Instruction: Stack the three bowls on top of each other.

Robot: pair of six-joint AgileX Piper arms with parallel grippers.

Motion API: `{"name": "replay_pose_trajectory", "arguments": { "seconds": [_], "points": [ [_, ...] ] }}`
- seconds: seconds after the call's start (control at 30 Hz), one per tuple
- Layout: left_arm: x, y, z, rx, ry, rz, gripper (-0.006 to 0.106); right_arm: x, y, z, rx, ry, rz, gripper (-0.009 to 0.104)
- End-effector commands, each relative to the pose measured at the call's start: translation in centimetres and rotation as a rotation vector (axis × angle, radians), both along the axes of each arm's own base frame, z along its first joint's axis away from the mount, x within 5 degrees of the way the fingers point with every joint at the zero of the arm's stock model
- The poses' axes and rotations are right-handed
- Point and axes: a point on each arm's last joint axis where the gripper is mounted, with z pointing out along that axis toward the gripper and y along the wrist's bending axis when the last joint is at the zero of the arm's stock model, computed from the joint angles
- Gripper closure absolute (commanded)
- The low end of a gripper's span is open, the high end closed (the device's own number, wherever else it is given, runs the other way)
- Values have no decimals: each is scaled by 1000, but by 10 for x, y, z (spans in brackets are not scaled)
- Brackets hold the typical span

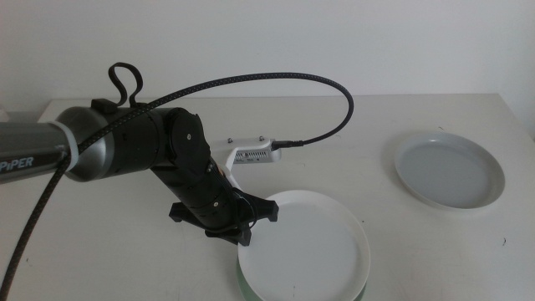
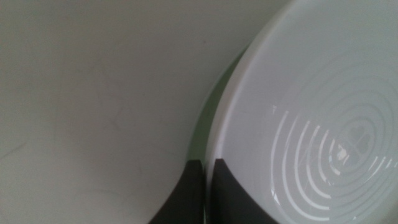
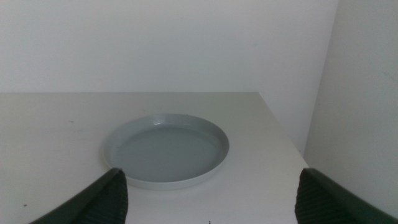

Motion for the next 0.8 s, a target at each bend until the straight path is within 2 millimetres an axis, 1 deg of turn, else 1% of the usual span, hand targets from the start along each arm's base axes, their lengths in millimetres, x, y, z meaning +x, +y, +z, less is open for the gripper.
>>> {"name": "replay_pose_trajectory", "arguments": {
  "seconds": [0.0, 0.27, 0.37, 0.43, 0.5, 0.57, 0.63, 0.67, 0.7, 0.77],
  "points": [
    [-1, -3, 20, -40, -42, 0, 100, -2, 2, 10, -27, -105, 19, 1],
    [-3, -2, 19, -26, -25, -13, 99, -2, 2, 10, -27, -105, 19, 1],
    [-3, -2, 19, -28, -19, -12, 90, -2, 2, 10, -27, -105, 19, 1],
    [-4, -2, 19, -28, -19, -15, 75, -2, 2, 10, -27, -105, 19, 1],
    [-3, -2, 20, -26, -26, -27, 57, -2, 2, 10, -27, -105, 19, 1],
    [-4, -3, 23, -29, -35, -47, 33, -2, 2, 10, -27, -105, 19, 1],
    [-4, -3, 31, -34, -56, -81, 11, -2, 2, 10, -27, -105, 19, 1],
    [-3, -3, 39, -38, -81, -107, 2, -2, 2, 10, -27, -105, 19, 1],
    [-3, -3, 49, -44, -117, -128, -4, -2, 2, 10, -27, -105, 19, 1],
    [-3, -3, 71, -53, -188, -194, -5, -2, 2, 10, -27, -105, 19, 1]
  ]
}}
